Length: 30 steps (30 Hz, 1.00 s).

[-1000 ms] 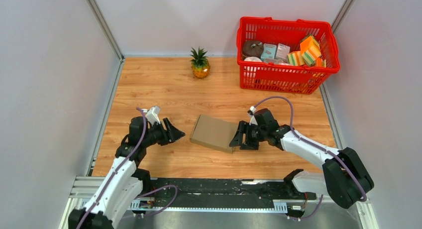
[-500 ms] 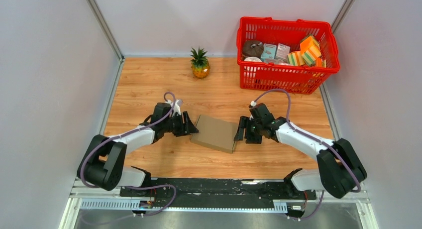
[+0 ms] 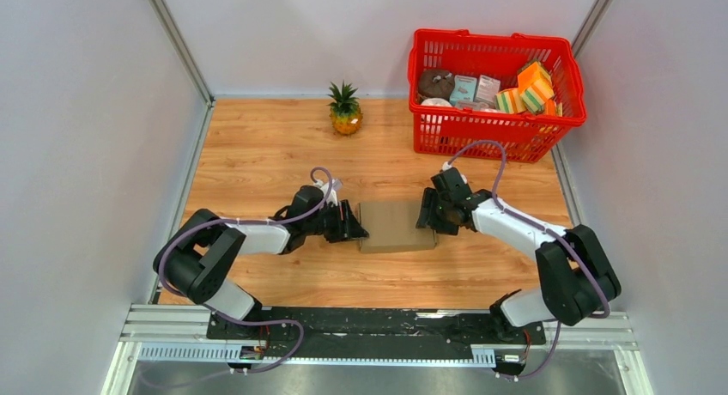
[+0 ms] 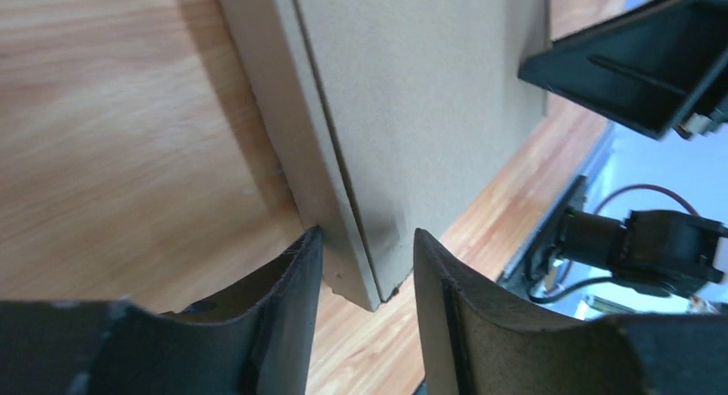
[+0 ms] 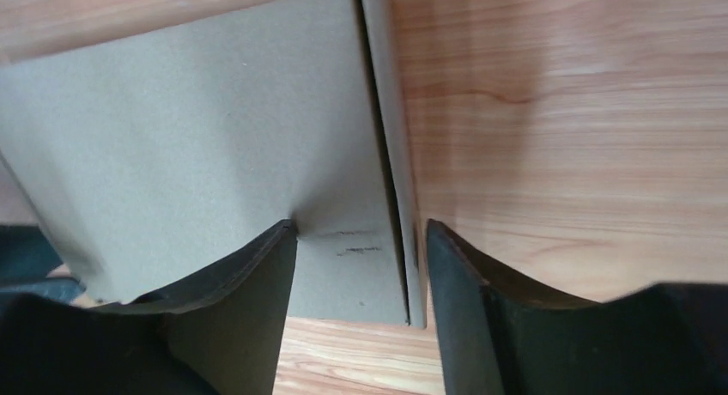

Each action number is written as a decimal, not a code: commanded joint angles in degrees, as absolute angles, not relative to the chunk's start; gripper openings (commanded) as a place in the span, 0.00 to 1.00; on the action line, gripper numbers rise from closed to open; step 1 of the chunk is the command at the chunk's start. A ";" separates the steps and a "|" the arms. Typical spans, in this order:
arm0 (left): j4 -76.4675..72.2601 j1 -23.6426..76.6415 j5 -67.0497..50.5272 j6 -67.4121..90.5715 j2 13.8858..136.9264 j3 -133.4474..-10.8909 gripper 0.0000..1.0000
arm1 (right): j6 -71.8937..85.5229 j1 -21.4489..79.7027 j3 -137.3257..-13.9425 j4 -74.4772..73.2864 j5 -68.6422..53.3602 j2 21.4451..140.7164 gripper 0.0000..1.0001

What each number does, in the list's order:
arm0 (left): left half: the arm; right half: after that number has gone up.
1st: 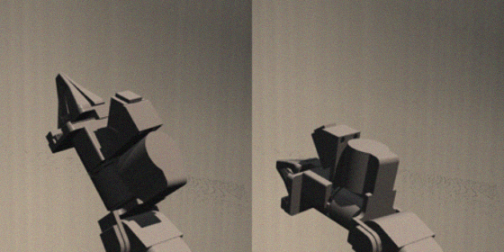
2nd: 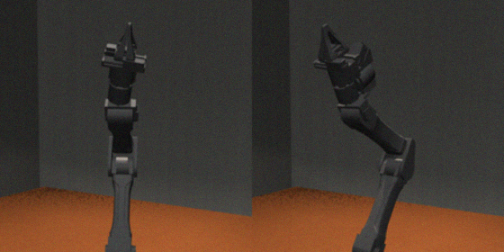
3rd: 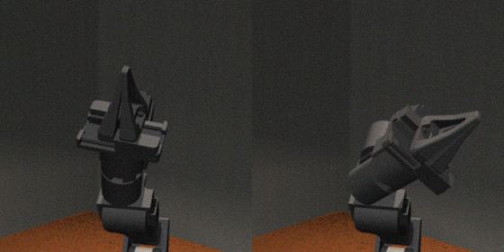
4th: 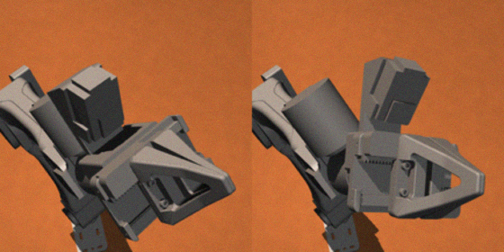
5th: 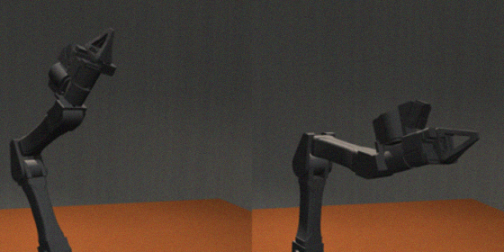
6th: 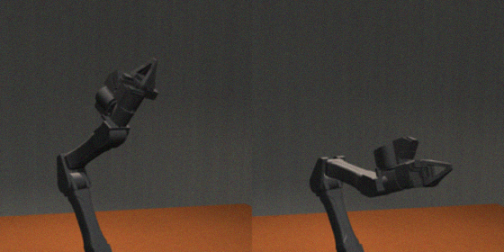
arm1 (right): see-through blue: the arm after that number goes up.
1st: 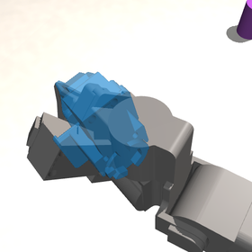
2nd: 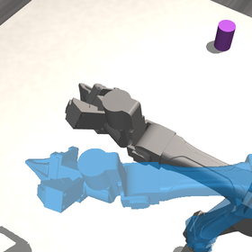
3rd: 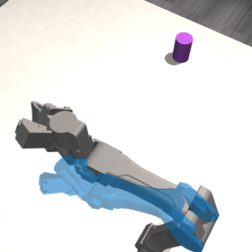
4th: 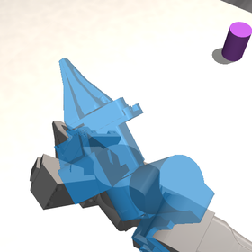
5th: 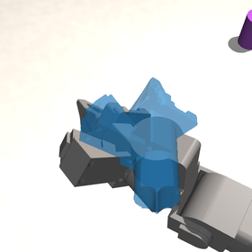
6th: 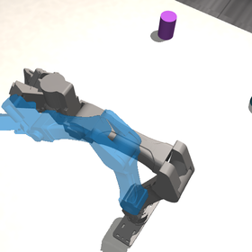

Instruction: Fold the paper box

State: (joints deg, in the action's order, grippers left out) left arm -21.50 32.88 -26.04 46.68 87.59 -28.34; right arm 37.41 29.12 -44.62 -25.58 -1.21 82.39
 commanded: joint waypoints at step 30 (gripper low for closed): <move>-19.95 44.99 -17.67 57.29 103.16 -49.91 0.43 | 31.29 27.69 -54.05 -44.21 7.03 42.98 0.97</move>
